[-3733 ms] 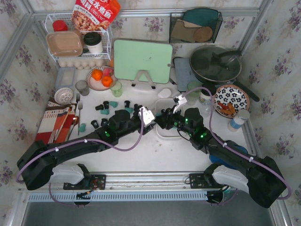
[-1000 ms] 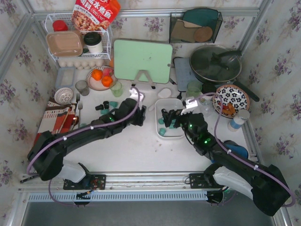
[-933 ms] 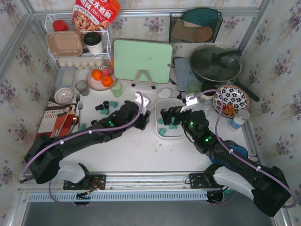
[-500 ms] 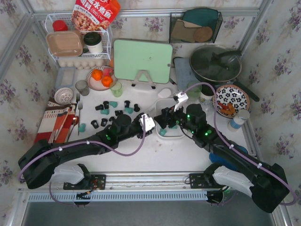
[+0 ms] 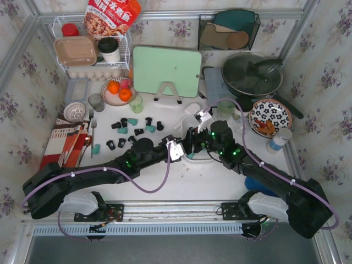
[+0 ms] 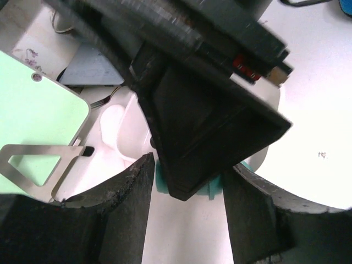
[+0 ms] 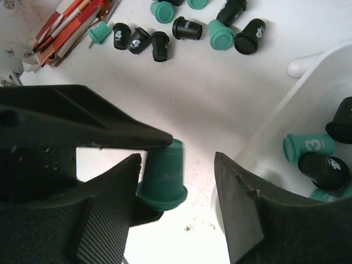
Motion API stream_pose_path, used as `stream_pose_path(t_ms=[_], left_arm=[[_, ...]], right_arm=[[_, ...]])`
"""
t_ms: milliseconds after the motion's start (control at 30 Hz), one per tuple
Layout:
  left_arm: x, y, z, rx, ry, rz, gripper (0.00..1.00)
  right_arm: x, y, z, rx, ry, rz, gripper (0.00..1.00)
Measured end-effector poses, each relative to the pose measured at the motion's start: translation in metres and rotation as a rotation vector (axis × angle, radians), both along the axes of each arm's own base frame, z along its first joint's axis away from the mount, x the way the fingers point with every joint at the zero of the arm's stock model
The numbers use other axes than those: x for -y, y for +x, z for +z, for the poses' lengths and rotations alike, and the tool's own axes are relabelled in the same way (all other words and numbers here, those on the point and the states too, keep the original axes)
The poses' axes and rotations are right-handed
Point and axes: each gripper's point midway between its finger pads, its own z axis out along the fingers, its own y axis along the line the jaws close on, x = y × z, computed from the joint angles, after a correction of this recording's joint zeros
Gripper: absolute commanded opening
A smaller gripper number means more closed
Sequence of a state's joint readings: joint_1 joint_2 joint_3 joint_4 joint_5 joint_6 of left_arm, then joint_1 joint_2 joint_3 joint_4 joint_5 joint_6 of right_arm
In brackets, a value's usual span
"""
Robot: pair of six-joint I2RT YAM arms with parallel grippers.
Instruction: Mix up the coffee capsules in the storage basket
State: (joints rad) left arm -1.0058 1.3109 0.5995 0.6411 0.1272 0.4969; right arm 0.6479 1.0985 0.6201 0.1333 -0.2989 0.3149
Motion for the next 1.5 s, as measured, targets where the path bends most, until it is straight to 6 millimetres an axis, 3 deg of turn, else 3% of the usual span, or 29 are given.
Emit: stream_pose_path(t_ms=[267, 400, 533, 600, 667, 767, 900, 1100, 1333, 1500], left_arm=[[0.006, -0.005, 0.002, 0.029, 0.011, -0.017, 0.54], [0.005, 0.001, 0.003, 0.027, 0.025, 0.023, 0.55], [-0.003, 0.016, 0.006, -0.030, 0.068, 0.138, 0.62], [-0.017, 0.026, 0.009, -0.082, 0.075, 0.239, 0.77], [-0.035, 0.031, 0.007, -0.162, 0.066, 0.346, 0.84], [-0.064, 0.027, -0.007, -0.314, 0.060, 0.492, 0.88], [-0.100, 0.010, -0.035, -0.521, 0.099, 0.676, 0.79], [-0.143, -0.014, -0.073, -0.778, 0.188, 1.006, 0.78], [-0.145, -0.032, -0.108, -0.960, 0.309, 1.240, 0.69], [-0.140, -0.037, -0.117, -1.025, 0.296, 1.293, 0.67]], right_arm=[[-0.004, 0.000, -0.008, -0.032, 0.001, 0.008, 0.46], [-0.003, 0.002, -0.007, -0.030, 0.003, -0.006, 0.52], [0.008, 0.016, -0.003, 0.004, -0.013, -0.099, 0.58], [0.016, 0.021, -0.002, 0.022, -0.033, -0.149, 0.60], [0.031, 0.029, -0.004, 0.051, -0.079, -0.224, 0.62], [0.053, 0.039, -0.007, 0.102, -0.135, -0.335, 0.64], [0.077, 0.045, -0.011, 0.156, -0.179, -0.439, 0.65], [0.086, 0.047, -0.017, 0.178, -0.195, -0.480, 0.65], [0.085, 0.047, -0.014, 0.192, -0.178, -0.476, 0.65], [0.084, 0.044, -0.014, 0.196, -0.166, -0.466, 0.65]])
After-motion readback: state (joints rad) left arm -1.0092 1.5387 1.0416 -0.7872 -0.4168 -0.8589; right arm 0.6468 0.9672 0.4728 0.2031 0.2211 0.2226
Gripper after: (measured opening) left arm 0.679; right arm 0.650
